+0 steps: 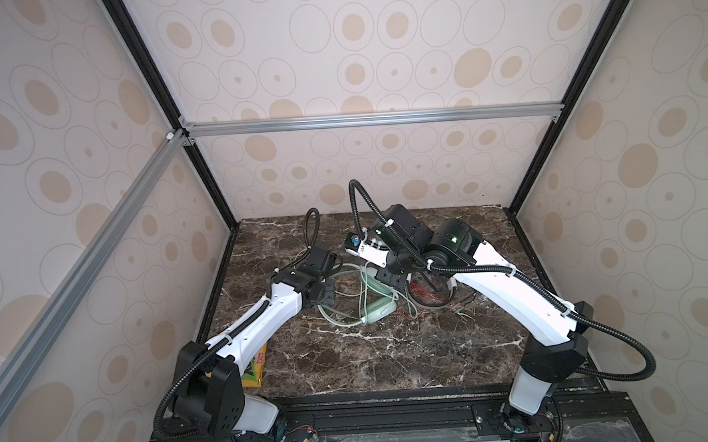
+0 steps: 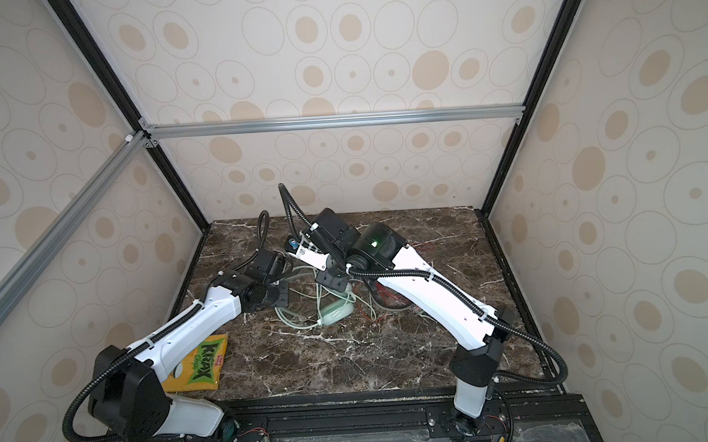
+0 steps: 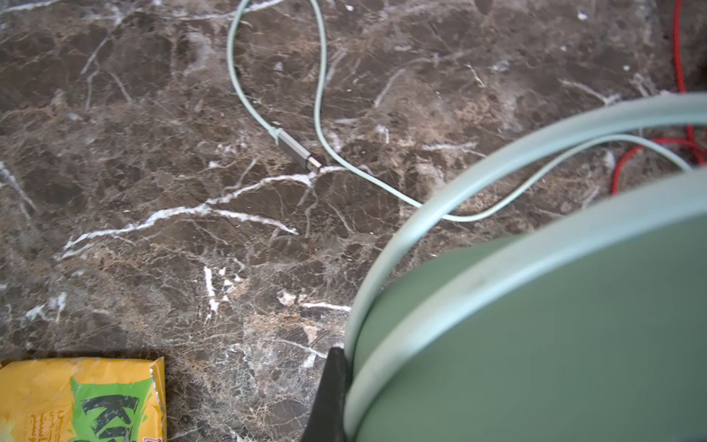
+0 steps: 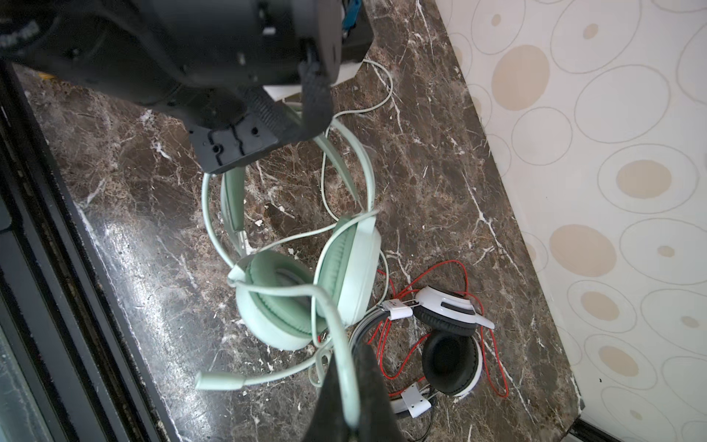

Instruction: Wrap the headphones

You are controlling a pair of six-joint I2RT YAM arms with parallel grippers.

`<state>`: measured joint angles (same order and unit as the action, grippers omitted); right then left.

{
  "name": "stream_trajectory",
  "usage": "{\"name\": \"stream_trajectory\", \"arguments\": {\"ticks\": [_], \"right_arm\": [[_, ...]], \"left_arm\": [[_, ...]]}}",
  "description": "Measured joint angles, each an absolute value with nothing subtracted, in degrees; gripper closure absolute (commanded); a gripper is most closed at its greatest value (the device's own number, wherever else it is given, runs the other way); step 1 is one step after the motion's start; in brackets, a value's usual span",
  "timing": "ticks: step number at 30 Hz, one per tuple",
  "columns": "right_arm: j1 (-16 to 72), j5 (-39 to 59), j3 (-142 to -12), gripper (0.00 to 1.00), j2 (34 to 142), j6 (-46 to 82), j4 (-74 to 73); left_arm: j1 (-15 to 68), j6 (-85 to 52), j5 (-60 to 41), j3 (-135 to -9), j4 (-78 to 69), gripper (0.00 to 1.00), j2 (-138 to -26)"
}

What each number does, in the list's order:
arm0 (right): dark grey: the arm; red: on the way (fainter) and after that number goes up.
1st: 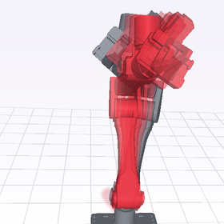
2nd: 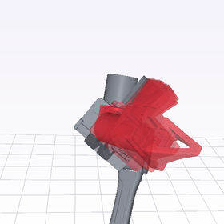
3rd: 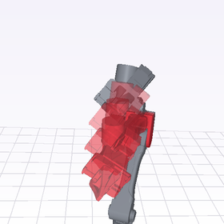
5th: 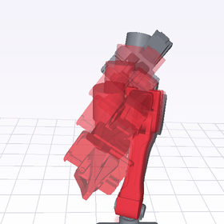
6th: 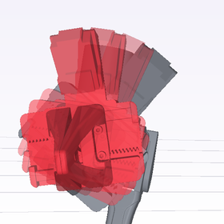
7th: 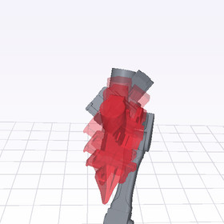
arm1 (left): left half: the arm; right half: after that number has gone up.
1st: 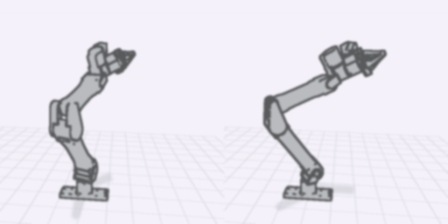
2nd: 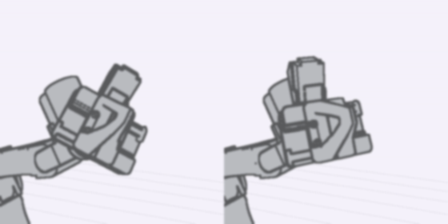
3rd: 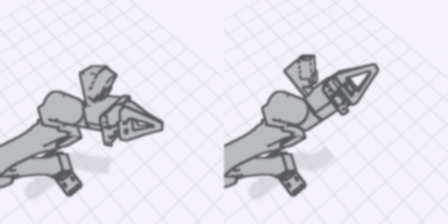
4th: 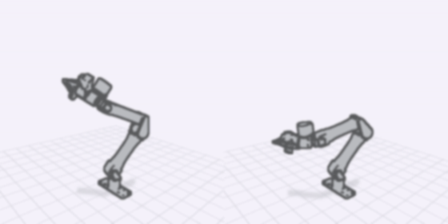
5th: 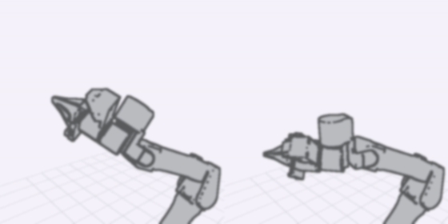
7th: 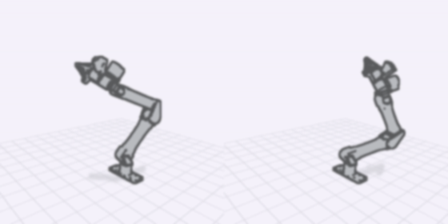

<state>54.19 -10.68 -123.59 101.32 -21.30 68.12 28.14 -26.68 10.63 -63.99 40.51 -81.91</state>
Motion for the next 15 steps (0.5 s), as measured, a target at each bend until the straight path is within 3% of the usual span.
{"name": "stream_trajectory", "arguments": {"ticks": [15], "right_arm": [[50.4,-12.4,-125.8,1.0,104.9,-25.4,65.8]], "left_arm": [[30.5,-20.9,0.1,-60.2,36.5,1.0,-78.1]]}}
